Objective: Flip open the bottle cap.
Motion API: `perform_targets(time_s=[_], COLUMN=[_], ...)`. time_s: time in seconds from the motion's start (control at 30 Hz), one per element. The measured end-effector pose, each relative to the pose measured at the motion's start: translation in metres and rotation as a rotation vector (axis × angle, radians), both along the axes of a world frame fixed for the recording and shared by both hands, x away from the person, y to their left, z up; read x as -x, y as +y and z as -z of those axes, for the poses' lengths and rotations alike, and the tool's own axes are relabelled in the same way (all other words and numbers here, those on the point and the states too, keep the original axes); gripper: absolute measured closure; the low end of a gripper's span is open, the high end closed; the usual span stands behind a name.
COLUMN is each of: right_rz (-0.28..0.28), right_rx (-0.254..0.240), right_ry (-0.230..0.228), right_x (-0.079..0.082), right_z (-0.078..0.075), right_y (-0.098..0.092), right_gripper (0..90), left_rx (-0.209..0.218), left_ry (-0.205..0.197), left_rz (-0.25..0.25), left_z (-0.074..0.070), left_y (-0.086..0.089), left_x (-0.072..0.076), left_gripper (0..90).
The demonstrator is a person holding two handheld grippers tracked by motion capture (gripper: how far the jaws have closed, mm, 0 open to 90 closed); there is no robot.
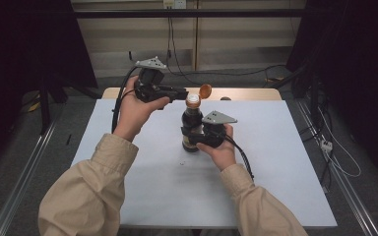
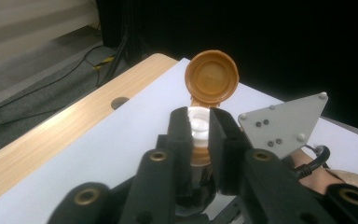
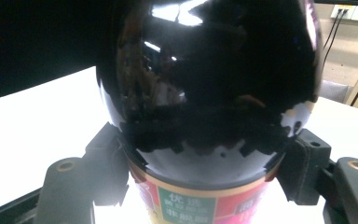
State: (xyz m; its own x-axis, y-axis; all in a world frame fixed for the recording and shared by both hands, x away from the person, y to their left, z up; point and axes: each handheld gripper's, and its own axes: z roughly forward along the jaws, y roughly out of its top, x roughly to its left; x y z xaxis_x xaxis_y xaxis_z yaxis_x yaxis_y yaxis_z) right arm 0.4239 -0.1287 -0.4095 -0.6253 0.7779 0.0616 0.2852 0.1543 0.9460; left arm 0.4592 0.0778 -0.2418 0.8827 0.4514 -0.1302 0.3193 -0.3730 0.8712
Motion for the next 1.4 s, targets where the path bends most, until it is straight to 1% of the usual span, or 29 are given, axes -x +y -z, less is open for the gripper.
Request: perform_targets(time_s=[0.07, 0.1, 0.13, 0.2, 0.27, 0.3, 0.4, 0.43, 0.47, 0.53, 0.6, 0.67, 0.77, 0.8, 0.87, 0.9, 1.0, 1.1, 1.23, 1.27, 1.4], right_rz=[0.003, 0.004, 0.006, 0.009, 0.002, -0.004, -0.008, -0.012, -0.013, -0.017, -0.019, -0.024, -0.035, -0.032, -0.03, -0.03, -0.026, -0.034, -0.043, -0.045, -0.052], right_rx=[0.0, 0.0, -0.004, -0.014, -0.034, -0.041, -0.034, -0.033, -0.031, -0.026, -0.023, -0.018, -0.026, -0.026, -0.027, -0.027, -0.029, -0.035, -0.037, -0.037, -0.039], right_ry=[0.002, 0.002, 0.006, 0.016, 0.025, 0.034, 0.035, 0.04, 0.043, 0.045, 0.052, 0.056, 0.066, 0.063, 0.064, 0.063, 0.06, 0.055, 0.063, 0.064, 0.073], right_x=[0.0, 0.0, 0.0, 0.001, 0.001, 0.001, 0.003, 0.003, 0.004, 0.005, 0.007, 0.009, 0.012, 0.013, 0.015, 0.015, 0.018, 0.021, 0.023, 0.024, 0.025], right_z=[0.0, 0.0, -0.001, -0.001, -0.001, -0.001, -0.001, -0.001, -0.001, -0.002, -0.002, -0.003, -0.003, -0.003, -0.003, -0.003, -0.004, -0.005, -0.006, -0.006, -0.005], right_y=[0.0, 0.0, 0.0, -0.001, -0.001, -0.001, -0.003, -0.003, -0.003, -0.005, -0.006, -0.008, -0.011, -0.013, -0.017, -0.018, -0.022, -0.025, -0.027, -0.028, -0.029], right_gripper=[29.6, 29.5, 29.2, 28.5, 24.3, 23.4, 21.4, 20.5, 20.4, 19.2, 18.6, 17.9, 16.8, 16.7, 16.7, 16.5, 16.7, 16.7, 16.5, 16.5, 16.5], left_rx=[-0.002, -0.003, 0.009, 0.01, -0.001, 0.004, 0.004, 0.007, 0.017, 0.023, 0.02, 0.039, 0.033, 0.026, 0.032, 0.025, 0.023, 0.031, 0.048, 0.042, 0.047], left_ry=[-0.005, 0.0, -0.001, -0.001, 0.009, 0.013, 0.01, 0.007, 0.008, 0.013, 0.014, 0.012, 0.013, 0.018, 0.028, 0.03, 0.025, 0.026, 0.025, 0.026, 0.023], left_rz=[-0.006, -0.011, -0.01, -0.005, -0.004, -0.007, -0.017, -0.029, -0.038, -0.046, -0.057, -0.06, -0.067, -0.067, -0.065, -0.062, -0.057, -0.056, -0.061, -0.058, -0.061], left_z=[0.001, 0.002, 0.003, 0.005, 0.006, 0.008, 0.011, 0.012, 0.013, 0.016, 0.018, 0.022, 0.026, 0.027, 0.031, 0.032, 0.036, 0.039, 0.043, 0.043, 0.048], left_y=[0.002, 0.003, 0.003, 0.004, 0.006, 0.006, 0.01, 0.011, 0.013, 0.016, 0.018, 0.02, 0.022, 0.023, 0.023, 0.023, 0.024, 0.027, 0.032, 0.033, 0.037], left_x=[0.0, 0.001, 0.001, 0.002, 0.003, 0.004, 0.006, 0.006, 0.006, 0.007, 0.007, 0.008, 0.009, 0.01, 0.011, 0.011, 0.013, 0.014, 0.016, 0.016, 0.019], left_gripper=[75.1, 73.5, 72.1, 68.9, 66.1, 64.4, 59.9, 58.3, 57.0, 54.4, 50.2, 47.5, 44.1, 43.2, 40.2, 38.6, 34.6, 31.5, 29.5, 29.1, 26.0])
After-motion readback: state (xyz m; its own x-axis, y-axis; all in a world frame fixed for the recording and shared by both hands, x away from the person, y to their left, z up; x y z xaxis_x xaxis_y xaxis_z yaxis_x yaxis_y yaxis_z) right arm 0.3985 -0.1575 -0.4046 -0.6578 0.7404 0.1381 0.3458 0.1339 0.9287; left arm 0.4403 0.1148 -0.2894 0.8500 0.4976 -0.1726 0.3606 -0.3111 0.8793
